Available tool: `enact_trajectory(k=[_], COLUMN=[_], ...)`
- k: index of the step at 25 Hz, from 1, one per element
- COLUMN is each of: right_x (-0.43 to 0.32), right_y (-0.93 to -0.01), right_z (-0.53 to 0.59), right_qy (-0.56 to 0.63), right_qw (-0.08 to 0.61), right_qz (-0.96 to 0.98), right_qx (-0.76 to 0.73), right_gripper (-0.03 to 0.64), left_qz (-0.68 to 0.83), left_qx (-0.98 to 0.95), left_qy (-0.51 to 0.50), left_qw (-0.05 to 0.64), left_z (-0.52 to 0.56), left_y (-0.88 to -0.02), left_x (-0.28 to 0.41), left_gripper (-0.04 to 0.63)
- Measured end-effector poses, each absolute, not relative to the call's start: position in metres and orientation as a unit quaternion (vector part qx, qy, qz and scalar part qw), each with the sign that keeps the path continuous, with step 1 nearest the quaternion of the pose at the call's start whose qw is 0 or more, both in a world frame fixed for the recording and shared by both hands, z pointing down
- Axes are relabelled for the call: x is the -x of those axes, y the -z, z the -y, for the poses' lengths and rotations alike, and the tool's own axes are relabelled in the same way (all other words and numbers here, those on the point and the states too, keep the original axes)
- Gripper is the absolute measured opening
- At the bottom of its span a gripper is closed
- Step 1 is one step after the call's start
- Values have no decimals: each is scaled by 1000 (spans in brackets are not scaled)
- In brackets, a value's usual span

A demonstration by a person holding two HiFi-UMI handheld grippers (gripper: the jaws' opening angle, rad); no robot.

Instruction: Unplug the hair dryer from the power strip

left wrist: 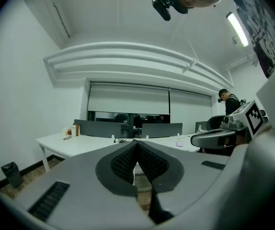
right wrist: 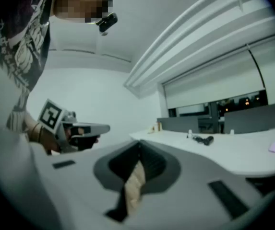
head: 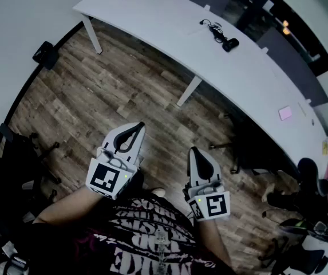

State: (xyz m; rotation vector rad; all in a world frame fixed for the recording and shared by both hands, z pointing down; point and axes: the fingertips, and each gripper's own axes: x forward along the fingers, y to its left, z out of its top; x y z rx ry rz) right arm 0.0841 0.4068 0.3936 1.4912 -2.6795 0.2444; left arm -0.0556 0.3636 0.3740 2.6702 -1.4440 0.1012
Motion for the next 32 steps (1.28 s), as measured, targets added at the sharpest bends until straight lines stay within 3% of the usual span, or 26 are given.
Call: enact_trajectory(k=[32], right_x=[-37], right_y=[-370], right_z=[-332], right_qy=[-88], right_qw=[10], right_qz=[846], right_qx=[-526], right_gripper=[35], left_qz=[463], left_qx=[-884], left_qy=[-16], left_qw=[52], left_z=[-279], left_y=[-375], left_x=[140], left_gripper=[26])
